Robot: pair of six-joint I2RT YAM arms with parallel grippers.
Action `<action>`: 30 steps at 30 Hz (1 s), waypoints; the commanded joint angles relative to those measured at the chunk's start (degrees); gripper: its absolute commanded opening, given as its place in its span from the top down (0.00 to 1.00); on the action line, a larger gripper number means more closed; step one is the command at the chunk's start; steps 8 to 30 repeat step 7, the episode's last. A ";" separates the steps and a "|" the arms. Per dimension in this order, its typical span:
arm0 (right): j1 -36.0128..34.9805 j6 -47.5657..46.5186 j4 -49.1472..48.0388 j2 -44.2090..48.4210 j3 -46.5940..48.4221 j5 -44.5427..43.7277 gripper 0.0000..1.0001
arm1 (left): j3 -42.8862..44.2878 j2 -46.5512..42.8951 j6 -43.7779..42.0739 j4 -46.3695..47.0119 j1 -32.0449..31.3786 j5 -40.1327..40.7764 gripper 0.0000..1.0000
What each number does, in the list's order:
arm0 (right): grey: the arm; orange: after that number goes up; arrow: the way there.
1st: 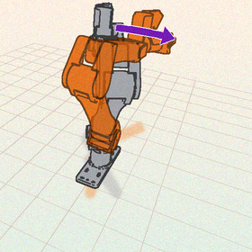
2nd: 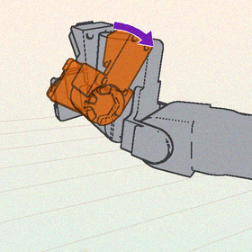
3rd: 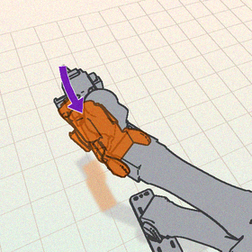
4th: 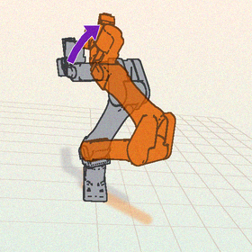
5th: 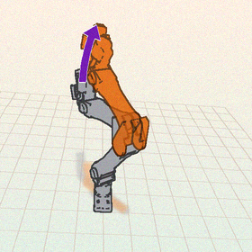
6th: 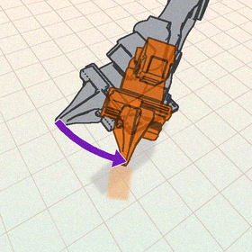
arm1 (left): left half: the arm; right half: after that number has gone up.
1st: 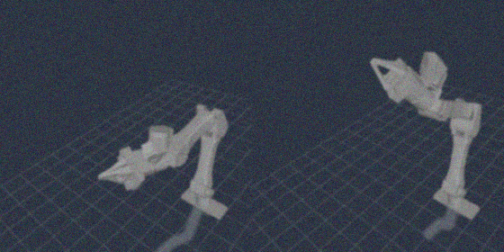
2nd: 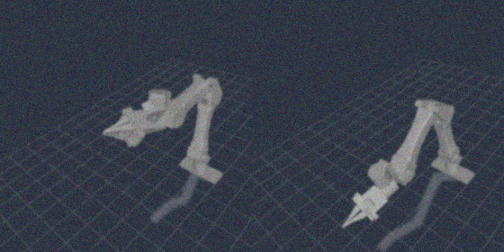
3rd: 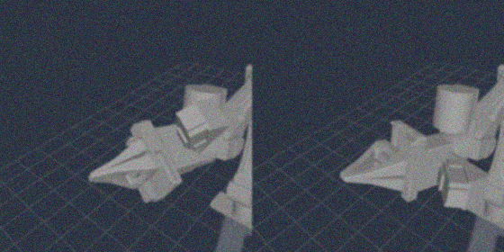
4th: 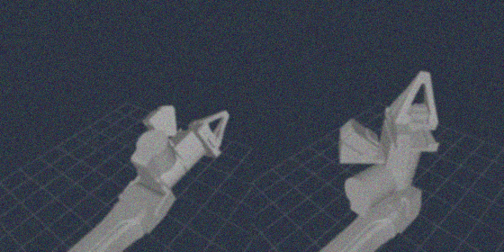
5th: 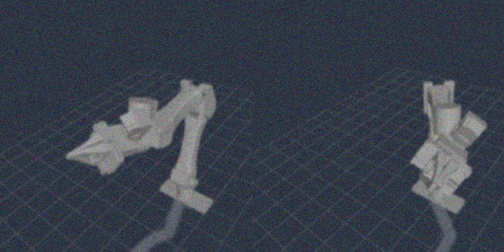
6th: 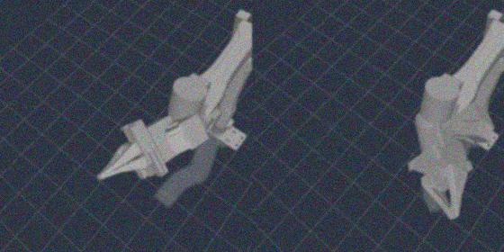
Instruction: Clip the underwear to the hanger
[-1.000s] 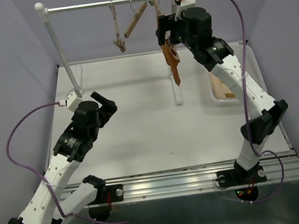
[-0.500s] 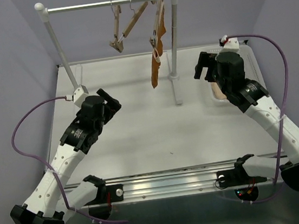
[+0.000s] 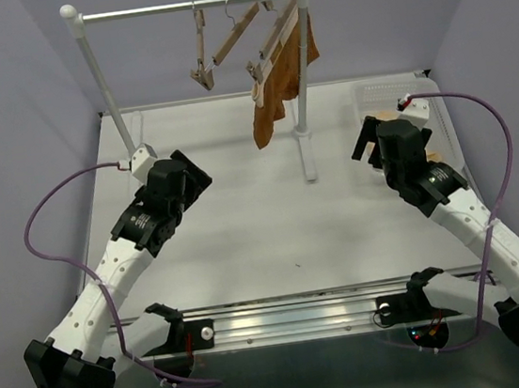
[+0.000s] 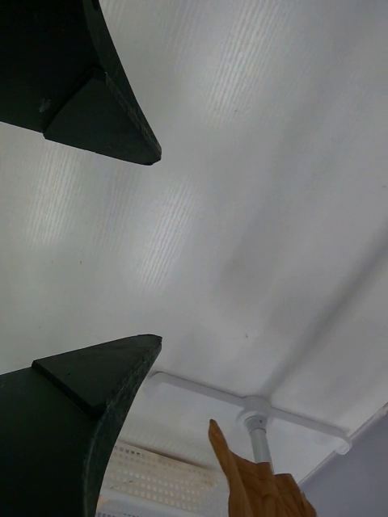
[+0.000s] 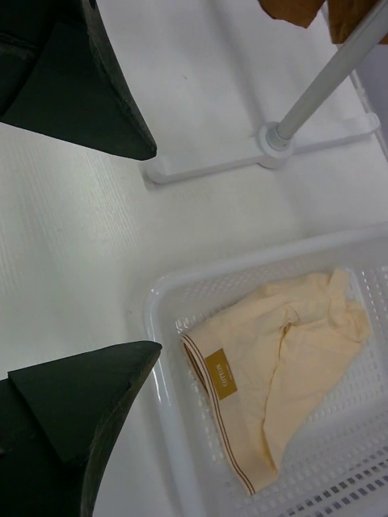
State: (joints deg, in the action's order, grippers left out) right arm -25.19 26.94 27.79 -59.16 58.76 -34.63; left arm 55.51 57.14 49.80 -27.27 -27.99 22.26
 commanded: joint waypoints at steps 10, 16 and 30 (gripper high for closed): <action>-0.03 -0.39 -3.18 1.15 0.83 -5.01 0.00 | 4.52 -0.89 -0.14 0.81 0.57 4.11 0.01; -0.03 -0.39 -3.18 1.15 0.83 -5.01 0.00 | 4.52 -0.89 -0.14 0.81 0.57 4.11 0.01; -0.03 -0.39 -3.18 1.15 0.83 -5.01 0.00 | 4.52 -0.89 -0.14 0.81 0.57 4.11 0.01</action>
